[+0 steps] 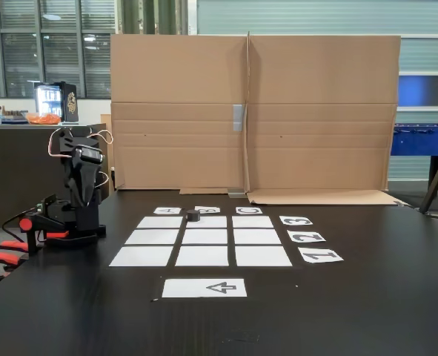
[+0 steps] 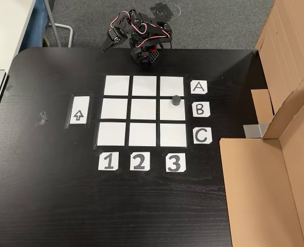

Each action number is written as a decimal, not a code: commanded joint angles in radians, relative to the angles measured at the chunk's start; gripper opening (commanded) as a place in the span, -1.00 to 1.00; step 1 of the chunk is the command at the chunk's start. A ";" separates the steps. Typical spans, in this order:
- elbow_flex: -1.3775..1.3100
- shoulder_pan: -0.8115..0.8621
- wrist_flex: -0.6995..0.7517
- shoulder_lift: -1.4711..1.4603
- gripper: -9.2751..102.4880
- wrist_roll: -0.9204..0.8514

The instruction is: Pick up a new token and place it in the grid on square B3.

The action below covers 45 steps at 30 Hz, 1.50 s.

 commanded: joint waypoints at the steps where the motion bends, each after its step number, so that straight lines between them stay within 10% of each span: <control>1: 0.043 0.011 -0.032 0.003 -0.84 -0.014; 45: 0.166 -0.008 -0.118 0.003 -0.84 -0.034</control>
